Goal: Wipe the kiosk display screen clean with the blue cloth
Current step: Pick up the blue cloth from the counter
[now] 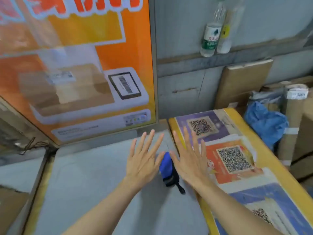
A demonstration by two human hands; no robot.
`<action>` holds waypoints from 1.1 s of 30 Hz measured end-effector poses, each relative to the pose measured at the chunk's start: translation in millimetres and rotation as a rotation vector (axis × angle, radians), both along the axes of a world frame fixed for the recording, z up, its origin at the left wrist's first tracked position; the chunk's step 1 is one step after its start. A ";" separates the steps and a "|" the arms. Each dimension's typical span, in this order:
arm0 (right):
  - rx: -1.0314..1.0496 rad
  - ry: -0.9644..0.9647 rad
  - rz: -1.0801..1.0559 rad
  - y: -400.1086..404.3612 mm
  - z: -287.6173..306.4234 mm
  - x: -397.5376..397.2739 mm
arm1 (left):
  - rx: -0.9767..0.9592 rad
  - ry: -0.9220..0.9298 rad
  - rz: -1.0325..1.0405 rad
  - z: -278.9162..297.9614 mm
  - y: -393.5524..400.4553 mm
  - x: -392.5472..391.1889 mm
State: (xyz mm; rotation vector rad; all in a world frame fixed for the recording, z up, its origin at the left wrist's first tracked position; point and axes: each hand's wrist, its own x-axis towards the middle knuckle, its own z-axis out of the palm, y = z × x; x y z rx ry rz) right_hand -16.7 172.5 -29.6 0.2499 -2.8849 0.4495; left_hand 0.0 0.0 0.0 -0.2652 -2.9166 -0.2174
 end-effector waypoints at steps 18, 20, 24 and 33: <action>0.207 -0.436 -0.015 9.5 -54.3 27.5 | 0.221 -0.693 0.100 -52.2 24.5 -46.2; 0.217 -0.433 -0.013 8.7 -53.5 26.0 | 0.232 -0.708 0.120 -51.5 27.1 -50.8; 0.225 -0.435 -0.016 8.6 -51.4 25.7 | 0.337 -0.704 0.172 -50.8 31.7 -57.1; 0.062 -0.427 0.035 7.0 -50.8 10.6 | 0.646 -0.617 0.181 -35.1 25.1 -60.9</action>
